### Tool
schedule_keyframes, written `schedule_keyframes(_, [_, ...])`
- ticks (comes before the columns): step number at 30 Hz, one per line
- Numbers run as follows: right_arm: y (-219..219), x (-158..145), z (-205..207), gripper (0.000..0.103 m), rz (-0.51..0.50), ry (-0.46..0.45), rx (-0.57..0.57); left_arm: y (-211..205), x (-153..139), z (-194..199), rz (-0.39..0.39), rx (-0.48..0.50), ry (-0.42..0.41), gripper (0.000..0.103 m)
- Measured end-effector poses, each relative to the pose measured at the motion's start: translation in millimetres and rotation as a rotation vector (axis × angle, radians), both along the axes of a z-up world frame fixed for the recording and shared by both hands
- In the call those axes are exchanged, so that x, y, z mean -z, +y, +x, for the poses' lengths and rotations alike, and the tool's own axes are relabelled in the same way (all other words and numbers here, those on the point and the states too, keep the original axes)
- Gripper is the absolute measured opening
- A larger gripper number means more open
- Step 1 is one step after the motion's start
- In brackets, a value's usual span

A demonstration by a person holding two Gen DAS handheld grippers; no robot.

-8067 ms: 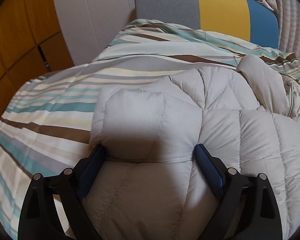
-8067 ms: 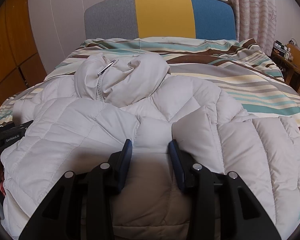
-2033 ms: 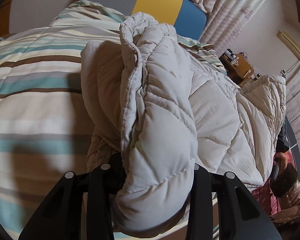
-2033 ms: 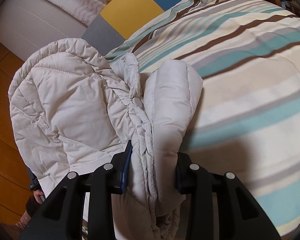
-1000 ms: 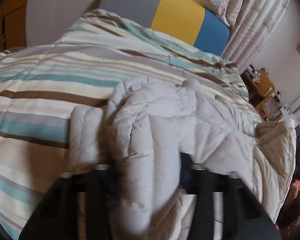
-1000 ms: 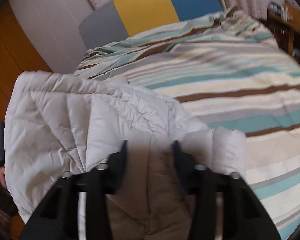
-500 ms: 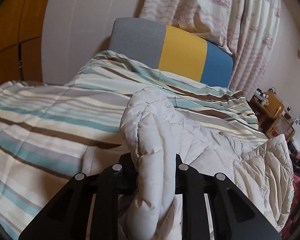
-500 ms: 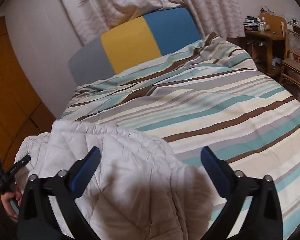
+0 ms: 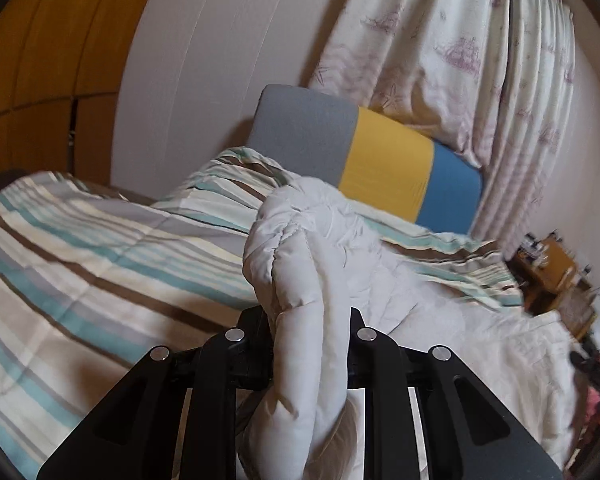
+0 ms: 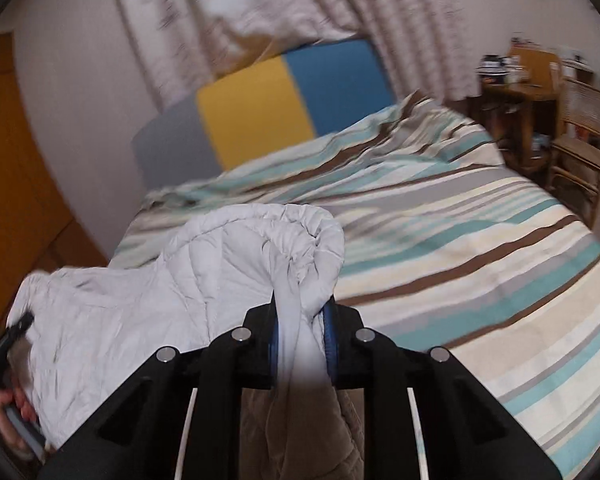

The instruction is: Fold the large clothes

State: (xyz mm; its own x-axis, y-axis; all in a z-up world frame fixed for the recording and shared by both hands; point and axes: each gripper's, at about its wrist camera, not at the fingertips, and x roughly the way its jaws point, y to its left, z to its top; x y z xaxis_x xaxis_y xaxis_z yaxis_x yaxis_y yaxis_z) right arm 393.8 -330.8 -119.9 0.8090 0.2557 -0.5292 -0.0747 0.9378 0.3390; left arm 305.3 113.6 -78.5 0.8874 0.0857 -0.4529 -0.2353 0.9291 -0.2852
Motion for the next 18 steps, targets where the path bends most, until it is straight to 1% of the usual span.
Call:
schedule_keyframes(1, [-1, 6, 6, 0.016, -0.014, 0.008, 0.024, -2, 3, 9, 0.007, -0.007, 0.021, 0.021])
schedule_keyframes(3, [-2, 23, 18, 0.016, -0.043, 0.039, 0.059, -5, 16, 33, 0.028, -0.027, 0.09, 0.021])
schedule_keyframes(4, [-3, 36, 25, 0.016, -0.044, 0.07, 0.071, -5, 21, 39, 0.04, -0.032, 0.115, 0.02])
schedule_keyframes(5, [-2, 45, 27, 0.016, -0.041, 0.094, 0.076, -7, 31, 50, 0.067, -0.04, 0.158, 0.02])
schedule_keyframes(7, [-5, 65, 31, 0.016, -0.063, 0.133, 0.091, -9, 46, 61, 0.111, -0.056, 0.212, 0.02])
schedule_keyframes(8, [-5, 74, 33, 0.017, -0.079, 0.143, 0.096, -8, 56, 66, 0.119, -0.057, 0.238, 0.021])
schedule_keyframes(10, [-7, 83, 35, 0.018, -0.078, 0.163, 0.099, -5, 68, 71, 0.127, -0.059, 0.267, 0.021])
schedule_keyframes(12, [-6, 93, 43, 0.021, -0.086, 0.197, 0.095, 0, 83, 73, 0.126, -0.053, 0.295, 0.026])
schedule_keyframes(15, [-2, 104, 54, 0.027, -0.117, 0.256, 0.084, 10, 97, 75, 0.078, -0.041, 0.309, 0.032])
schedule_keyframes(16, [0, 106, 56, 0.028, -0.127, 0.269, 0.082, 14, 101, 76, 0.054, -0.037, 0.315, 0.034])
schedule_keyframes(18, [4, 109, 59, 0.029, -0.167, 0.276, 0.093, 14, 104, 79, 0.036, -0.032, 0.325, 0.035])
